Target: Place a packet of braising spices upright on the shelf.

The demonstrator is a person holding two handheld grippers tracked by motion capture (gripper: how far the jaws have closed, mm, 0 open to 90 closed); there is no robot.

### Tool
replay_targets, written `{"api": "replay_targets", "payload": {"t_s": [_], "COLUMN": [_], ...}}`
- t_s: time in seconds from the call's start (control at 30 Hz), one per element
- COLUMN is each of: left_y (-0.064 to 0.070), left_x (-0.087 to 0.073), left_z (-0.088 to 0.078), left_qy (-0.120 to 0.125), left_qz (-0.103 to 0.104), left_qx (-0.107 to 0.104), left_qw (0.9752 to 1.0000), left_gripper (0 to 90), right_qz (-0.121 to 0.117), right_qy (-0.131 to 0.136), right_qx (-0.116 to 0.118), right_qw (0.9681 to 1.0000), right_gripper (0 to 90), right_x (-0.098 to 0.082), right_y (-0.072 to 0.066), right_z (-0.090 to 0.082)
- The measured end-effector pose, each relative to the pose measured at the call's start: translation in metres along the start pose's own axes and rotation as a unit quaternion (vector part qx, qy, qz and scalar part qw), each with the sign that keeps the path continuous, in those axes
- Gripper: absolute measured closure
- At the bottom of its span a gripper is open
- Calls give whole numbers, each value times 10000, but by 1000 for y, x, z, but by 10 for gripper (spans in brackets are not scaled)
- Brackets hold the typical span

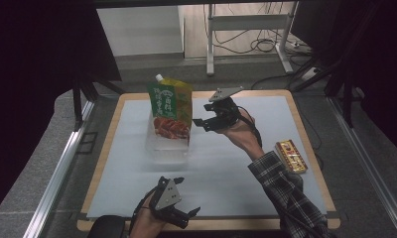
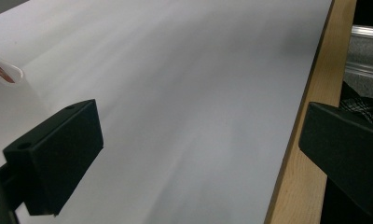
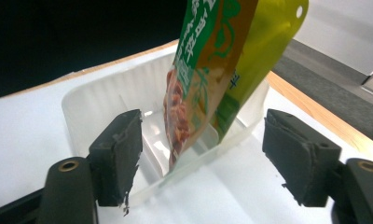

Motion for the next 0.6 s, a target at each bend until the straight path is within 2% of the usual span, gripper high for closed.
{"api": "replay_targets", "payload": {"t_s": [0.13, 0.3, 0.6], "left_y": [0, 1, 0], "left_x": [0, 0, 0], "left_z": [0, 1, 1], "left_qy": [5, 38, 14], "left_qz": [-1, -26, -11], "left_qx": [6, -3, 3], "left_qw": [10000, 10000, 10000], "left_gripper": [0, 0, 0], "right_qz": [25, 156, 173], "right_qy": [-19, -129, -158], "right_qx": [-46, -96, -191], "right_qw": [10000, 9997, 9995], "right_gripper": [261, 250, 230], "right_x": [-8, -25, -42], "right_y": [2, 11, 16], "right_z": [-6, -11, -24]}}
Point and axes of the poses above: each handheld gripper's, and its own axes: z roughly forward along the jaws, x roughly out of its top, y roughly to its right, the point moved 6 cm from there along z, roughly forward along the jaws, and after that the axes turned 15 degrees about -x, right-handed, at the moved point
